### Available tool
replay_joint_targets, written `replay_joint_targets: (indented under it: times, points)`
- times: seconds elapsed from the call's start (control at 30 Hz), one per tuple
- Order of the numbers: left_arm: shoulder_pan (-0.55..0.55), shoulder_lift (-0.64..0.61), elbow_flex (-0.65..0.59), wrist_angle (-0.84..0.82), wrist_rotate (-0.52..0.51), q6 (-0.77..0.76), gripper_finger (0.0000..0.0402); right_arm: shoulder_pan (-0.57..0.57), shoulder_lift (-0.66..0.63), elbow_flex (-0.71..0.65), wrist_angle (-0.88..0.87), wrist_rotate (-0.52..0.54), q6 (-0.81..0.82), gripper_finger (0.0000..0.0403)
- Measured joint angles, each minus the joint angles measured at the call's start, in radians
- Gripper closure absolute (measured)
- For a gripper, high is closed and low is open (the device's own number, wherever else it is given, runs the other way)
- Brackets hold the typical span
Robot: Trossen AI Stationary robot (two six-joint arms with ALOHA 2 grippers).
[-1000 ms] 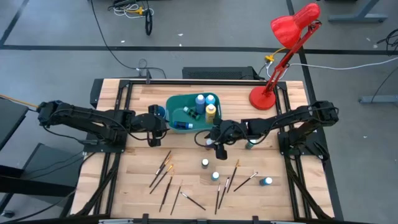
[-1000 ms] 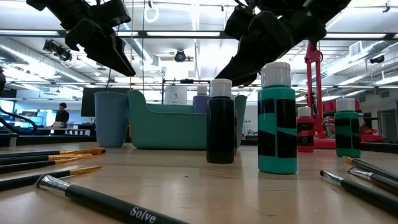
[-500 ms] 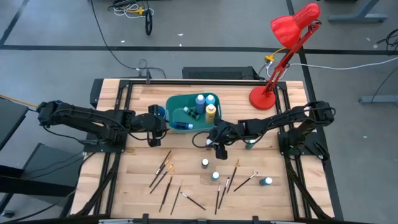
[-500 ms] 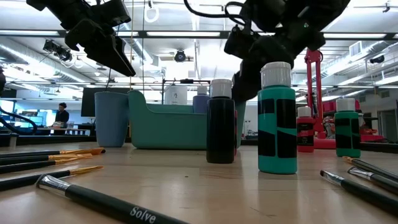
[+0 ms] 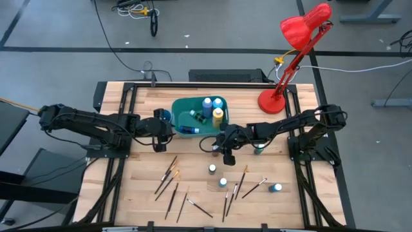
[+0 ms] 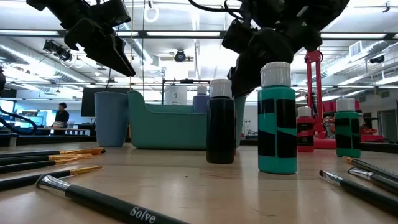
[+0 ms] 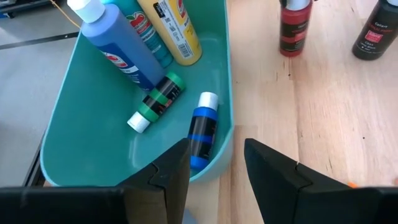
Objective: Pick & Place Paint Supplies
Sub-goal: Put the left small red paint bottle into the green bin
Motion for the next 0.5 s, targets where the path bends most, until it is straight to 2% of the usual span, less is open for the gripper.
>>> replay_joint_targets:
  times: [0.23, 0.3, 0.37, 0.5]
  points:
    - [0.000, 0.000, 0.000, 0.000, 0.000, -0.002, 0.0239, 0.001, -0.013, -0.001, 0.175, -0.104, -0.063, 0.0303]
    - [0.000, 0.000, 0.000, 0.000, 0.002, -0.009, 0.0239, 0.002, -0.036, -0.001, 0.200, -0.106, -0.065, 0.0299]
    - [0.000, 0.000, 0.000, 0.000, 0.011, -0.020, 0.0239, 0.002, -0.061, -0.001, 0.209, -0.046, -0.074, 0.0294]
    - [-0.001, 0.000, 0.000, -0.001, 0.031, -0.031, 0.0239, 0.002, -0.112, -0.001, 0.210, 0.176, -0.126, 0.0295]
